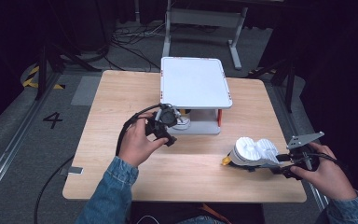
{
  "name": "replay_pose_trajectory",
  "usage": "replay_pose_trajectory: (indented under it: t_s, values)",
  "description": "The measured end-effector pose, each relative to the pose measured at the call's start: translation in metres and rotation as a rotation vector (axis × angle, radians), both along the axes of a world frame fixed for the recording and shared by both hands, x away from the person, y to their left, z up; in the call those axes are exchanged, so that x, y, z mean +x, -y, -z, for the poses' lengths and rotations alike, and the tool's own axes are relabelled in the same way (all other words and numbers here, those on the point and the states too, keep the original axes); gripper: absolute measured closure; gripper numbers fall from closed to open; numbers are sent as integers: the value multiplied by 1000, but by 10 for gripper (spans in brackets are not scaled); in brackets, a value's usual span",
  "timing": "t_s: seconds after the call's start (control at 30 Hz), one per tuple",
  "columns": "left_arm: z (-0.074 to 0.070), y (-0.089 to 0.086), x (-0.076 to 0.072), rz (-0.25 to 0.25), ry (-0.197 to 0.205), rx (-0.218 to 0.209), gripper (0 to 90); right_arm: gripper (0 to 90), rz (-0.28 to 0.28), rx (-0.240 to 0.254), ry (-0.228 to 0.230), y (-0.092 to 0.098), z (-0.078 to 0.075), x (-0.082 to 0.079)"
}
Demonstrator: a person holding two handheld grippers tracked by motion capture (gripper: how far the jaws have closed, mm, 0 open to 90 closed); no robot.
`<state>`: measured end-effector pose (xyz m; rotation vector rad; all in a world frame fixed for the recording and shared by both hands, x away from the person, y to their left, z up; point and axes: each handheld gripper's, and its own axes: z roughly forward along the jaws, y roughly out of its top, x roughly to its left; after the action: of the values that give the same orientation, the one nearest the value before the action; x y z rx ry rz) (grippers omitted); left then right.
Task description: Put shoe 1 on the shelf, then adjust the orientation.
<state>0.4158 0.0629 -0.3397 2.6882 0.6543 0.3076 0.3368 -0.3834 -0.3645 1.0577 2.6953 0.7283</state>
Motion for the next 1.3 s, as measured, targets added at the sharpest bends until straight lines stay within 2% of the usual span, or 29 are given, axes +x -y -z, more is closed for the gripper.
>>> replay_pose_trajectory:
  t_s: [0.07, 0.13, 0.23, 0.33, 0.37, 0.4, 0.47, 0.5, 0.57, 0.63, 0.77, 0.93, 1.0, 1.07, 1.2, 1.3]
  values:
    - [-2, -12, -2, -38, -11, 11, 349, 440, -11, -5, -3, -2, 1, 1]
    - [-2, -23, -2, -76, -42, 36, 317, 463, -11, -11, -15, -3, 2, 2]
    - [-3, -38, -5, -118, -94, 70, 315, 477, -11, -7, 2, -3, 1, 3]
    - [-2, -50, -7, -122, -153, 66, 296, 491, -8, 2, 11, -4, -1, 3]
    - [0, -55, -8, -115, -180, 68, 275, 504, -4, 3, 10, -4, -1, 3]
    - [2, -60, -9, -93, -216, 57, 236, 506, -3, 6, 9, -4, -1, 4]
    - [8, -67, -9, -82, -283, 39, 191, 521, -2, 11, 15, -5, -1, 5]
    - [10, -70, -9, -95, -286, 40, 188, 533, -2, 11, 23, -7, -1, 6]
    - [12, -75, -9, -116, -261, 33, 190, 542, 1, 19, 30, -9, -2, 8]
    - [15, -80, -9, -120, -254, 35, 180, 554, 1, 27, 41, -12, -2, 11]
    - [23, -88, -12, -151, -293, 16, 179, 571, 9, 39, 41, -15, -1, 15]
    - [26, -93, -17, -155, -292, 6, 179, 615, 32, 59, 64, -18, -5, 21]
    - [27, -95, -18, -154, -303, -9, 179, 639, 46, 70, 77, -19, -6, 23]
    - [27, -95, -20, -156, -311, -1, 179, 661, 64, 73, 88, -21, -5, 27]
    - [28, -95, -21, -157, -303, -4, 180, 667, 79, 61, 85, -23, 1, 33]
    - [28, -95, -21, -161, -301, -8, 180, 661, 70, 42, 74, -25, 6, 36]
